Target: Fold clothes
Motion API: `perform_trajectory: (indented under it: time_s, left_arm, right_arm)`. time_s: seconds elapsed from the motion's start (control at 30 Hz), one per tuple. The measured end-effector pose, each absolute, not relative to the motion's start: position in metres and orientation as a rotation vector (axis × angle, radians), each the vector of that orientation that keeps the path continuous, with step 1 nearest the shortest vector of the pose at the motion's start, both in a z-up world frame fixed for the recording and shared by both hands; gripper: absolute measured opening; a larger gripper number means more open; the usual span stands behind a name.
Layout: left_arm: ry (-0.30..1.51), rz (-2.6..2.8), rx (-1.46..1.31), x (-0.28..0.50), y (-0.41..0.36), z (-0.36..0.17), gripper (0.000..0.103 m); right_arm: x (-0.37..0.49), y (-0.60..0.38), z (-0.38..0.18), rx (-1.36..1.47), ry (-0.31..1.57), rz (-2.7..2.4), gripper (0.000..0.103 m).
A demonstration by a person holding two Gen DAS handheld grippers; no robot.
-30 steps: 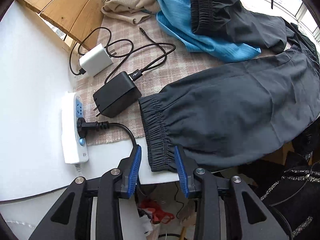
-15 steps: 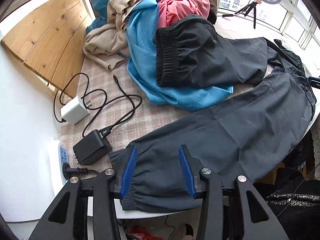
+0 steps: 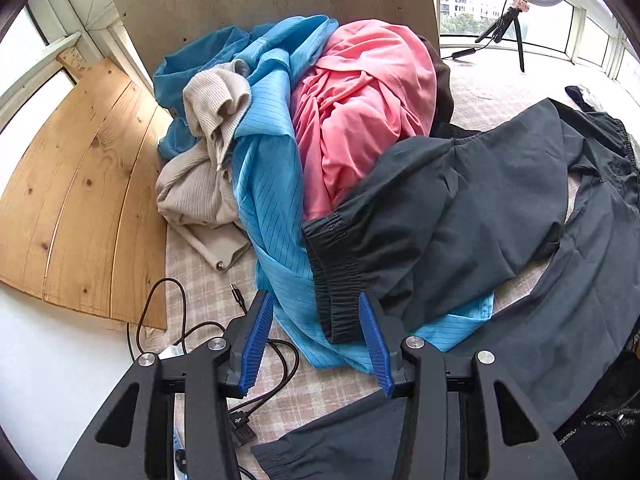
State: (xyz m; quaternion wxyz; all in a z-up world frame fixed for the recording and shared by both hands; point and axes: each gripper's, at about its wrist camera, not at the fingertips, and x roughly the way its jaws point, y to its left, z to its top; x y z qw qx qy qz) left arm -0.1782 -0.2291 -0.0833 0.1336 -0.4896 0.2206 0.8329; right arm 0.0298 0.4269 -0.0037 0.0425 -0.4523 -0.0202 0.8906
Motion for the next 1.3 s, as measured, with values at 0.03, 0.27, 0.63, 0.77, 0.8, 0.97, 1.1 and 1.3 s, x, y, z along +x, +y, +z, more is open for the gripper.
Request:
perform_trajectory:
  time_s: [0.03,0.27,0.63,0.77,0.8,0.97,1.1,1.3]
  left_arm:
    - [0.665,2.42,-1.423,-0.178,-0.226,-0.081,0.044]
    - [0.926,2.335,-1.442,-0.171,-0.199,-0.078,0.054]
    - [0.959,2.053,-1.531,-0.231,-0.194,-0.115,0.039]
    - [0.942,1.99,-1.547,-0.25,-0.202,-0.121,0.04]
    - [0.963,1.974,-1.534,-0.249,-0.2,-0.122,0.04]
    - [0.977,1.934,-1.492,-0.247,-0.188,-0.126,0.035]
    - [0.942,1.931,-1.503,-0.236,-0.186,-0.12,0.016]
    - [0.874,2.0,-1.484,-0.212,-0.19,-0.092,0.009]
  right_arm:
    - [0.018,0.431,-0.009,-1.41,-0.095,2.737,0.036]
    - [-0.065,0.405,-0.066,-1.655,-0.332,2.891,0.036]
    - [-0.134,0.331,-0.13,-1.931,-0.477,2.883,0.036]
    - [-0.147,0.314,-0.138,-1.975,-0.498,2.843,0.036]
    - [-0.15,0.311,-0.138,-1.979,-0.503,2.834,0.036]
    - [-0.164,0.302,-0.136,-1.978,-0.489,2.831,0.036]
    - [-0.176,0.307,-0.137,-1.974,-0.503,2.814,0.036]
    - [-0.2,0.345,-0.136,-1.976,-0.488,2.802,0.054]
